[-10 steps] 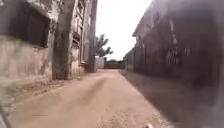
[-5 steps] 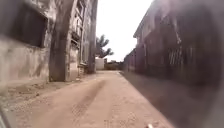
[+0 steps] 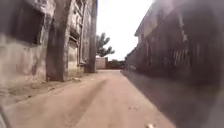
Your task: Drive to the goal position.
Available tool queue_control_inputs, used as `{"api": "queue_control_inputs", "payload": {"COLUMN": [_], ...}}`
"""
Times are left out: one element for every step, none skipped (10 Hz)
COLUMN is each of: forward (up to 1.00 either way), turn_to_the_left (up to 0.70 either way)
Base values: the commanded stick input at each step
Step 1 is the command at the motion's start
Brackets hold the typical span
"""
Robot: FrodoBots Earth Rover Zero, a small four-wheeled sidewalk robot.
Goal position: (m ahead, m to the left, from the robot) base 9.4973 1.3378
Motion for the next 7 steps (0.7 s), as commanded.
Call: {"api": "queue_control_inputs", "payload": {"forward": [0.60, 0.60, 0.60, 0.60, 0.60, 0.60, 0.60], "turn_to_the_left": [0.00, 0.00, 0.00, 0.00, 0.00, 0.00, 0.00]}}
